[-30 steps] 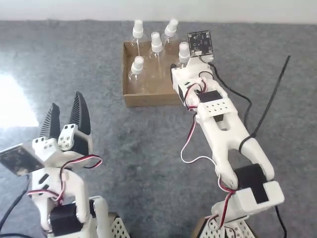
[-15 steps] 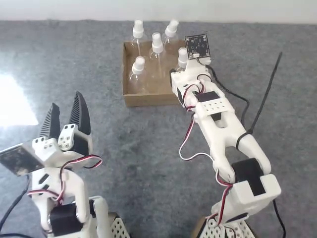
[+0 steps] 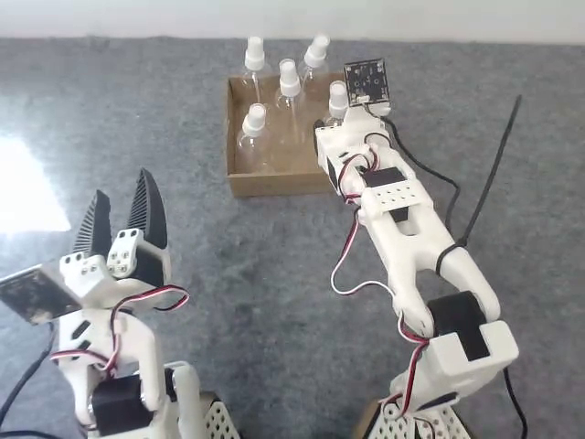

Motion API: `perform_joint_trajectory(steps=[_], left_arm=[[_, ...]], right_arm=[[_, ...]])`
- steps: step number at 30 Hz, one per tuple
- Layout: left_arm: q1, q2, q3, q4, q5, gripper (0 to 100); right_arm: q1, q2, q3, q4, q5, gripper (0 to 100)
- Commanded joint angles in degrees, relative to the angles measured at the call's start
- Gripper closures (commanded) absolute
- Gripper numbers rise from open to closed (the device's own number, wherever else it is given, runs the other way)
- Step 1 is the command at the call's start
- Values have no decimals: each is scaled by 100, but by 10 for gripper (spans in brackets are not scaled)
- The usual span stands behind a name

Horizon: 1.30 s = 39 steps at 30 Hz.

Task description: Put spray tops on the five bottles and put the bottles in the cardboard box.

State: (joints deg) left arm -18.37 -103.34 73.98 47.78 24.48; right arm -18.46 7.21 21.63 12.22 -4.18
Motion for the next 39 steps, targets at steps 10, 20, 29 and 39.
perform_joint_trajectory(steps=[10, 20, 29, 39], left_arm=[[-44, -18, -75, -185, 26, 791], [-44, -18, -75, -185, 26, 791], [-44, -18, -75, -185, 26, 790], [-44, -18, -75, -185, 26, 790]], right_arm=[[-48, -84, -114, -145, 88, 769], [-84, -127, -114, -145, 97, 768], [-365, -127, -141, 127, 466, 768], [-347, -127, -141, 119, 466, 768]])
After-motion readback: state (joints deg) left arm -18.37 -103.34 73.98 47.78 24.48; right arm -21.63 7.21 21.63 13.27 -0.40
